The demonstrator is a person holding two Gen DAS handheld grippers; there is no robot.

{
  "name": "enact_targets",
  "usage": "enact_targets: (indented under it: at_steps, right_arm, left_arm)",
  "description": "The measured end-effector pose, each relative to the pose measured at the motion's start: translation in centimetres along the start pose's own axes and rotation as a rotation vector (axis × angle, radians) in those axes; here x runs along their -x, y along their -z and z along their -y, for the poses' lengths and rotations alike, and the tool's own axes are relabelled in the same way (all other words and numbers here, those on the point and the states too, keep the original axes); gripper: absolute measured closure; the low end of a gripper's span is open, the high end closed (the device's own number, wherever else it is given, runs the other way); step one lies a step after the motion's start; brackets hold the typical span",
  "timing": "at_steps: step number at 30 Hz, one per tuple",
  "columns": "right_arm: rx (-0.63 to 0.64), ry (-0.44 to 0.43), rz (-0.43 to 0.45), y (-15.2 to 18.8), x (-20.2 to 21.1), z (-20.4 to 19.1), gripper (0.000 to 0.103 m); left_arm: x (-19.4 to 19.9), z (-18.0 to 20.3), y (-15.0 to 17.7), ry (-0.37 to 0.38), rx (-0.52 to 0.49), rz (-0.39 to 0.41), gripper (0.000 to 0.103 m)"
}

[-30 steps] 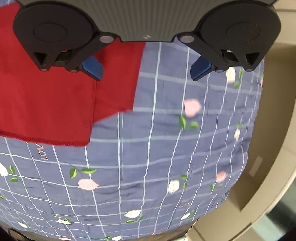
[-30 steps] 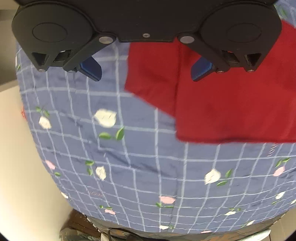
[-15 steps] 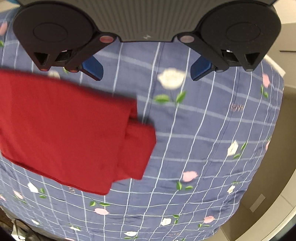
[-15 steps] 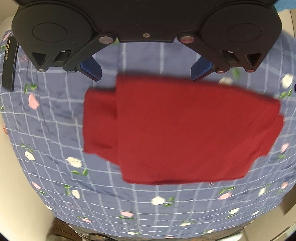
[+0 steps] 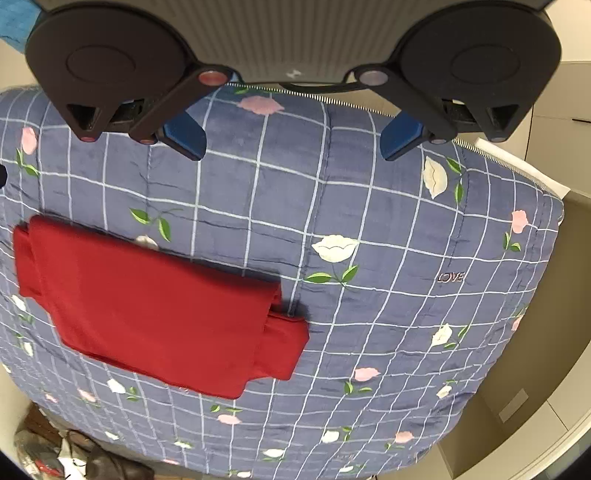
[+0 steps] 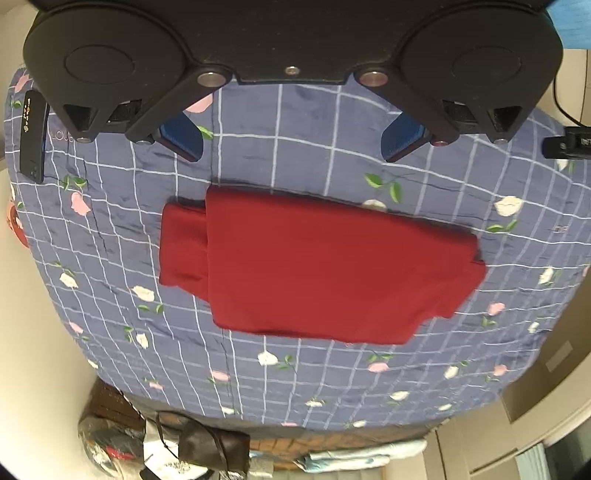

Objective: Fold small clothes

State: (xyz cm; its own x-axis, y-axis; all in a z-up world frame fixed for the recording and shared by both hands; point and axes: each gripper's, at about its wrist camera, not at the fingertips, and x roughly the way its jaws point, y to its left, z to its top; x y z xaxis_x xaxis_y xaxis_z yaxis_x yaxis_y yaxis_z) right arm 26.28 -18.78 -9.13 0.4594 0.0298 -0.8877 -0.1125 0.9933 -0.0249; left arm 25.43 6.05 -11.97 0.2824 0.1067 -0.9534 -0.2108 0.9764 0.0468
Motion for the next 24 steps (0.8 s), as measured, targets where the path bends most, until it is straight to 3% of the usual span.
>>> enact_targets:
  at_steps: [10, 24]
  right_arm:
    - [0.052, -0.018, 0.059, 2.7, 4.3, -1.2, 0.001]
    - [0.014, -0.02, 0.113, 6.9, 8.0, 2.5, 0.001]
  left_arm:
    - [3.1, 0.5, 3.0, 0.001, -0.022, 0.058, 0.001]
    - [7.3, 5.1, 6.0, -0.037, -0.118, 0.155, 0.001]
